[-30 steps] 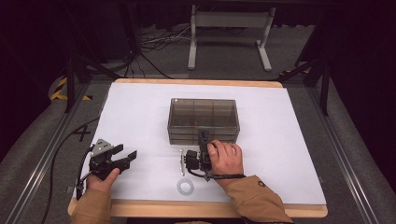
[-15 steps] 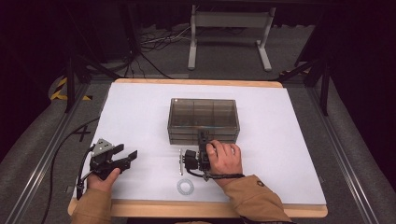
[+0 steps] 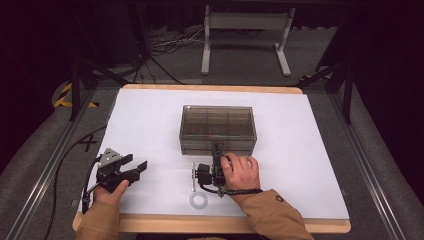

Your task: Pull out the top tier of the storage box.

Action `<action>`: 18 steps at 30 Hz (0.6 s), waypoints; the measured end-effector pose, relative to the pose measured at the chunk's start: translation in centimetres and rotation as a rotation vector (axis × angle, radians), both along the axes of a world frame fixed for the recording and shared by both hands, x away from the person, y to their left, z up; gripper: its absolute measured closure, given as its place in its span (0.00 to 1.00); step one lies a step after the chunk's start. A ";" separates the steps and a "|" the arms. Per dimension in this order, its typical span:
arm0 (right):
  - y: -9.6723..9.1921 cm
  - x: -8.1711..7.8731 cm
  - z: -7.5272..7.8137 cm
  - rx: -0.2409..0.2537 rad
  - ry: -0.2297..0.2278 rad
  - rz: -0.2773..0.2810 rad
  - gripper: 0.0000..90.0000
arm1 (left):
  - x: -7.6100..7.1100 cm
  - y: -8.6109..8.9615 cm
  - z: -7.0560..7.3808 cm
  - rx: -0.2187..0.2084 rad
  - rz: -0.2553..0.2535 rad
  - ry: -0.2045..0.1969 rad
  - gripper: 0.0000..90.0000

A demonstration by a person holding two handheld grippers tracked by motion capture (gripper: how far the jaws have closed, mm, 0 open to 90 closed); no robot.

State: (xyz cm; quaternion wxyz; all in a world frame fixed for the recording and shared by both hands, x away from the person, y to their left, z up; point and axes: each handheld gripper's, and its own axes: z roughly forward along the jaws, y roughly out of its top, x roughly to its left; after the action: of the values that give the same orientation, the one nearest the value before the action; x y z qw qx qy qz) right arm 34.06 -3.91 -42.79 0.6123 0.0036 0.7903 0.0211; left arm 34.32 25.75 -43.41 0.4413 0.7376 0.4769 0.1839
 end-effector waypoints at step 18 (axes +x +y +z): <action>-0.1 -1.9 0.1 0.008 0.006 0.013 0.90 | 0.3 -0.4 0.0 0.001 -0.013 0.004 0.40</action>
State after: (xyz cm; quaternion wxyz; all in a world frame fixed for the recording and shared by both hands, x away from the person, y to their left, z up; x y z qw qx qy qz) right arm 32.18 -4.04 -42.73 0.6099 0.0012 0.7920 0.0284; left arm 34.67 25.38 -43.42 0.4411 0.7413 0.4728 0.1799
